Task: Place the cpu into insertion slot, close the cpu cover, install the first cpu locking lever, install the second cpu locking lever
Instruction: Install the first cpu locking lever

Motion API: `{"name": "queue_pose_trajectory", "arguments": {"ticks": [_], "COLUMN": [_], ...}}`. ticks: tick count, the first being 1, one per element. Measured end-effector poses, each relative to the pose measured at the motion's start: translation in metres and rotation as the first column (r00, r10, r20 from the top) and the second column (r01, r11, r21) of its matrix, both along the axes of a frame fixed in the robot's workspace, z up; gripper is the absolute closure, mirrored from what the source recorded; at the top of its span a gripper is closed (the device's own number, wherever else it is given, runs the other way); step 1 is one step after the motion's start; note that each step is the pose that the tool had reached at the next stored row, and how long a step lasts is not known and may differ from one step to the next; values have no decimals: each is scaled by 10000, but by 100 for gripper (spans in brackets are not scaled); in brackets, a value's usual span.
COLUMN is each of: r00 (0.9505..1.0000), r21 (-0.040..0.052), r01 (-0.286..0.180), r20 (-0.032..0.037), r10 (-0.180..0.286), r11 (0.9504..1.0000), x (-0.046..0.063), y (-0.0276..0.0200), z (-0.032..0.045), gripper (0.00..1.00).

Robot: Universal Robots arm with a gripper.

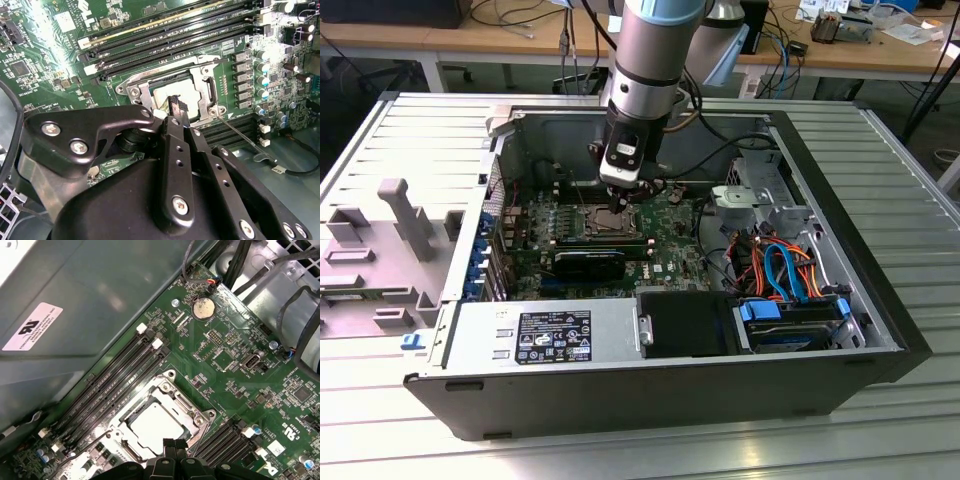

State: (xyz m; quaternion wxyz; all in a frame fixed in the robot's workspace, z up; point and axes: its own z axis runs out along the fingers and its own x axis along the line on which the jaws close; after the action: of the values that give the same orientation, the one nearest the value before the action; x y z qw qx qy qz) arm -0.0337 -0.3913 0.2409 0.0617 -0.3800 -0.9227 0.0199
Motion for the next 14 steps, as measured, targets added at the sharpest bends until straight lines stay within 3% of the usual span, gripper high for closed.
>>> {"name": "queue_pose_trajectory", "arguments": {"ticks": [14], "r00": [9995], "r21": [0], "r01": [-327], "r20": [0], "r10": [327], "r11": [9995], "x": [0], "y": [0], "z": [0], "gripper": [89]}}
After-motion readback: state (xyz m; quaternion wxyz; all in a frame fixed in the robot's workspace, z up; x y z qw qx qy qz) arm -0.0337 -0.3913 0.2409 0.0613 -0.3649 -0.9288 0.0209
